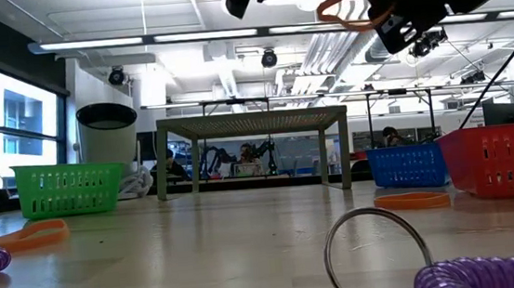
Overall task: Pick & Place Office Desk Supplies
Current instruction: Put the orange rubberband into the red basket
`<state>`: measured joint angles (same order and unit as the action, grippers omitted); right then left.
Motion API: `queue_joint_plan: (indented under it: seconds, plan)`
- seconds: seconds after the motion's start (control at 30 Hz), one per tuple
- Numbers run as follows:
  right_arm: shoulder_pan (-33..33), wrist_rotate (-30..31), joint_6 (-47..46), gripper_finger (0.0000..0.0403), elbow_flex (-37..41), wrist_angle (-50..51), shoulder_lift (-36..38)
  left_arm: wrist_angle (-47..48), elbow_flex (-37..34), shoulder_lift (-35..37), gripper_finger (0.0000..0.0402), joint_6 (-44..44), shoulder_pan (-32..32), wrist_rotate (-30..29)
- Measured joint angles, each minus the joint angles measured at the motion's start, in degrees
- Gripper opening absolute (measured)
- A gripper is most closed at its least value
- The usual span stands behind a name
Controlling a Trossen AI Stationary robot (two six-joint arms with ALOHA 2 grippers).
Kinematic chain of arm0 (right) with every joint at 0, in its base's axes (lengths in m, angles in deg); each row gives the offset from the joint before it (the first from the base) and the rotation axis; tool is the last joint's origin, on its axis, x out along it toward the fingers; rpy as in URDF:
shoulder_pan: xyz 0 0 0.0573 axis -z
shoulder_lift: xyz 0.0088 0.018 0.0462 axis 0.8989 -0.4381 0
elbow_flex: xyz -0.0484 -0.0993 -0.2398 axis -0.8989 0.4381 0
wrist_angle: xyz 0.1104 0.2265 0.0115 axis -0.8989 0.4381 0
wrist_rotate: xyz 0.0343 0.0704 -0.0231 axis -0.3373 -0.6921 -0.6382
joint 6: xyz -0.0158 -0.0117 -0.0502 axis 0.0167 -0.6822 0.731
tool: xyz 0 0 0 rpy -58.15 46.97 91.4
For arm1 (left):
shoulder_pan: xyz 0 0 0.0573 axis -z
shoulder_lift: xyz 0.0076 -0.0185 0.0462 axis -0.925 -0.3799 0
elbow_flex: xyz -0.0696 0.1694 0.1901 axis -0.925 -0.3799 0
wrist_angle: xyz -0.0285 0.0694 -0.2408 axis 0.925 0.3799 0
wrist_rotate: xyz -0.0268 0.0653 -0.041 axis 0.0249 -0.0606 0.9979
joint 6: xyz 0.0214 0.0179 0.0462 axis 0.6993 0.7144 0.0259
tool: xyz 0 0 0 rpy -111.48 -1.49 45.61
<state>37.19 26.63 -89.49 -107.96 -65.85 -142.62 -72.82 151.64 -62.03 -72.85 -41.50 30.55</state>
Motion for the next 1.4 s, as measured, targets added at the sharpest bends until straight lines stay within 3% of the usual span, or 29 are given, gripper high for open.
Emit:
queue_joint_plan:
  seconds: [0.4, 0.93, 1.2, 1.4]
  plan:
    - [0.0, 0.2, 0.0, 0.0003, 0.0, 0.8, 0.0, 0.0, 0.0, 0.0, 0.0012, -0.9, 0.0, 1.0]
    - [-0.5, -0.3, -1.3, 0.0003, 0.0, 5.2, 1.3, -0.7, 0.0, -0.6, 0.0194, -0.8, 0.2, 1.0]
    - [-5.2, 12.8, -4.0, 0.0003, 0.0, 19.8, 12.8, -0.6, 0.0, -0.6, 0.0203, -0.8, 0.7, 1.0]
    - [-9.3, 21.5, -16.3, 0.0003, 0.0, 37.4, 20.3, 0.2, 0.0, -0.6, 0.0203, -0.8, 0.7, 1.0]
